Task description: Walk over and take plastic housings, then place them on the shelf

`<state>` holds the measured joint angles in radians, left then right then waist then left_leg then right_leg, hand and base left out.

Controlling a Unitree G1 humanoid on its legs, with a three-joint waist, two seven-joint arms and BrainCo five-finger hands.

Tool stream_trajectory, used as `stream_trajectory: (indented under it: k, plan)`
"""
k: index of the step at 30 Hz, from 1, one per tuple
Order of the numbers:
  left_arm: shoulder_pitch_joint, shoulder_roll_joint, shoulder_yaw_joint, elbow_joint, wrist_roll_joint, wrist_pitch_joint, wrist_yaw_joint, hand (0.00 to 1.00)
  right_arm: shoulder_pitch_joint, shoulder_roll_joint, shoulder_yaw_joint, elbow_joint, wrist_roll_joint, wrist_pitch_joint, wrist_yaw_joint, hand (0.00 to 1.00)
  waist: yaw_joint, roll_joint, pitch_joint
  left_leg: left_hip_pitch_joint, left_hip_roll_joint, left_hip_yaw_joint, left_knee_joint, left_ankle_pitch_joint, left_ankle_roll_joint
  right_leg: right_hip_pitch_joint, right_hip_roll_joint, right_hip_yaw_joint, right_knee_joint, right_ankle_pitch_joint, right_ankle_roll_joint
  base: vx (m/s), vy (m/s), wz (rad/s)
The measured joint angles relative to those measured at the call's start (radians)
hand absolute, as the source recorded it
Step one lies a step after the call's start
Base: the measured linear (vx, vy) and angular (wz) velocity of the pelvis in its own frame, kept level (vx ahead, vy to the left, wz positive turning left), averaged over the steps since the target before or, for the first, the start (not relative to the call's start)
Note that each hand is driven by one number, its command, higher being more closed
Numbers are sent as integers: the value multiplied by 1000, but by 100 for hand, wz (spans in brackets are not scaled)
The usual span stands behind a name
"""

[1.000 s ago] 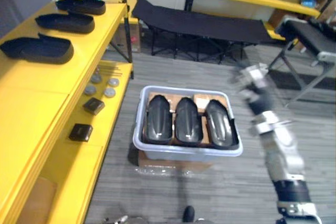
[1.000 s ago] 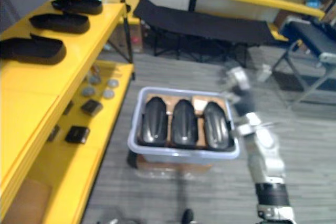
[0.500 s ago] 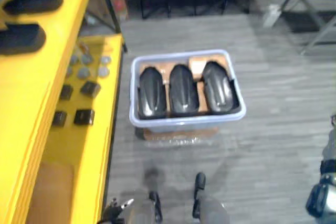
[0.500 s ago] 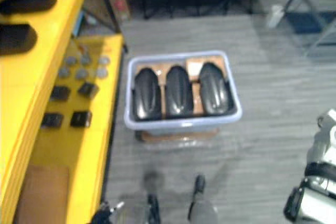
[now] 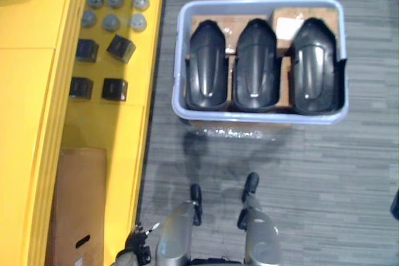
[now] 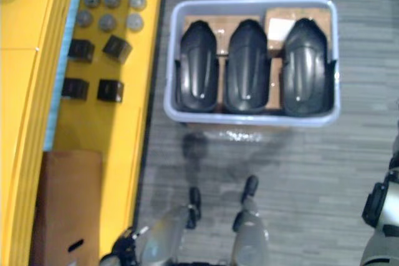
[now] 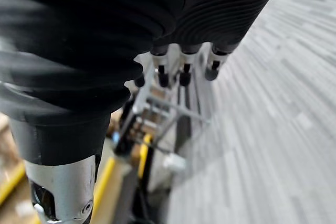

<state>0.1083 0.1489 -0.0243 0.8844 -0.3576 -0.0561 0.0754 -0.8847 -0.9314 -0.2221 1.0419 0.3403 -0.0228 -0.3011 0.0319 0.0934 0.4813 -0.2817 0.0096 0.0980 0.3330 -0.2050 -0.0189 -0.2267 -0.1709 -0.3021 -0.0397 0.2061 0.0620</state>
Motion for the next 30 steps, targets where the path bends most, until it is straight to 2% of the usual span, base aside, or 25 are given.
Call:
stream_trajectory:
  k: [6,13,16,21,24,30]
  plan:
    - [-2,-4,-39,-1,-36,-6,-6,0,-26,0,79,0,-95,11,43,0,11,18,10,-3,-4,0,-12,7,11,-16,-5,1,16,-2,1,0,0,0]
    - [-2,-4,-68,-1,-39,-26,-10,0,-27,0,145,0,-165,56,65,0,10,25,10,-25,-16,2,-12,14,18,-51,-22,3,52,-25,13,-14,1,2]
    - [-2,-4,-71,0,-59,-29,-11,0,-29,0,164,0,-182,96,72,0,12,27,11,-37,-22,2,-17,24,20,-68,-29,3,58,-25,13,-14,3,3]
    - [-2,-11,-87,-1,-77,-33,-12,0,-46,-2,182,0,-219,130,91,0,11,49,16,-57,-28,1,-15,26,25,-92,-37,2,70,-25,13,-3,3,1]
    - [-11,-17,-108,0,-99,-37,-13,0,-61,-12,199,0,-236,155,106,0,14,73,25,-69,-32,0,-12,30,27,-106,-43,2,80,-25,13,-3,5,1]
    - [-12,-23,-109,0,-116,-39,-17,0,-96,-22,232,3,-239,155,107,0,21,84,25,-102,-40,-2,-15,41,30,-142,-53,0,88,-24,13,-10,3,3]
